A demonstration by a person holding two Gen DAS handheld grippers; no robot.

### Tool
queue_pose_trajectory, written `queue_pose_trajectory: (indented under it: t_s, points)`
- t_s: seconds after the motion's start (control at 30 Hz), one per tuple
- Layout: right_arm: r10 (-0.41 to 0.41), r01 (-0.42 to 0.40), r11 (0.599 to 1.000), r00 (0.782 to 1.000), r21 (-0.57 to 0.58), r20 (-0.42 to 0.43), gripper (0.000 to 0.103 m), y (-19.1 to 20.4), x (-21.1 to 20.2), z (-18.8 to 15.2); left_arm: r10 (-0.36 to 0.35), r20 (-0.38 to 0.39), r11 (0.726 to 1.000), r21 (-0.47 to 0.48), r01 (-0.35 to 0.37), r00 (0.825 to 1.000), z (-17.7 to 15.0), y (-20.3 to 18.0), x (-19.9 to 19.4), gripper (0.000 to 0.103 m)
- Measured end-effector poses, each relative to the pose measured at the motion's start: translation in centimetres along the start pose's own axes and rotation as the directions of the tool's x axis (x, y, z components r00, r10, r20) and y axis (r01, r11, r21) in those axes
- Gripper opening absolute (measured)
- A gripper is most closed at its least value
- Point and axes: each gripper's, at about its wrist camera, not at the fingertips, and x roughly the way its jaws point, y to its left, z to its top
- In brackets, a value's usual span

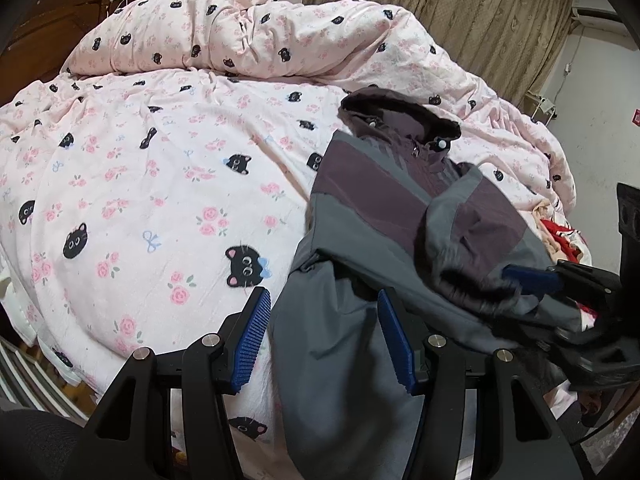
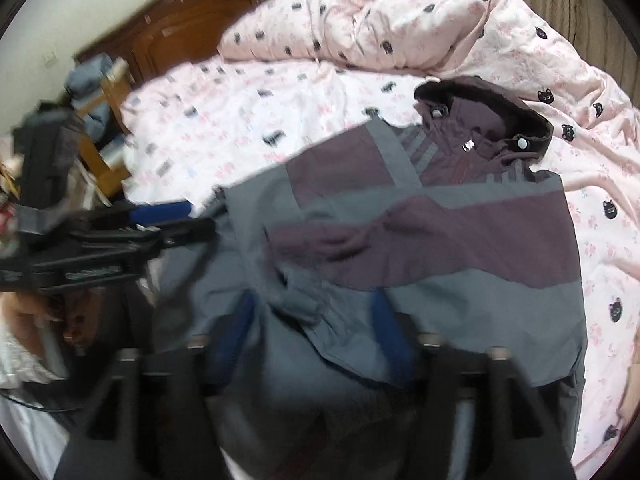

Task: Fold clothes
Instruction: 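Open the right tool and withdraw it from the folded side, then grasp the jacket hood with both tools and lift it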

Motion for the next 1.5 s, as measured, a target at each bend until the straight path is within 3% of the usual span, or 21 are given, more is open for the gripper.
queue_pose_trajectory:
  t_s: [0.07,0.2,0.5,0.73,0.97,1.27,1.5]
  points:
    - [0.03,-0.031,0.999,0.999,0.025,0.037,0.072,-0.8,-1.2,0.1,-0.008,0.008,1.0,0.0,0.008,1.0,0.4,-0.3,-0.1,0.051]
    - [0.016,-0.027,0.995,0.995,0.101,0.1,0.072,-3.1,-3.1,0.2,-0.042,0.021,0.999,0.024,0.041,0.999,1.3,-1.7,0.0,0.051]
    - [-0.026,0.007,0.981,0.995,0.193,0.095,0.072,-6.7,-3.2,-1.5,-0.091,-0.013,0.987,0.128,0.092,0.996,2.6,-6.8,2.1,0.051]
    - [-0.048,0.026,0.969,0.995,0.247,0.082,0.072,-8.9,-2.9,-3.0,-0.027,-0.08,0.986,0.165,0.04,0.996,1.2,-7.4,4.6,0.051]
    - [-0.045,0.028,0.965,0.997,0.26,0.057,0.071,-9.7,-1.5,-4.7,-0.012,-0.08,0.982,0.186,0.026,0.997,0.6,-7.6,4.4,0.051]
    - [-0.001,-0.055,0.951,0.983,0.303,0.182,0.071,-11.7,-5.5,-3.0,-0.089,0.021,0.985,0.15,0.085,0.996,7.0,-5.9,1.6,0.051]
    - [-0.024,-0.019,0.961,0.988,0.275,0.152,0.071,-15.4,-5.2,1.3,-0.079,-0.011,0.976,0.201,0.08,0.997,14.4,-4.8,5.6,0.051]
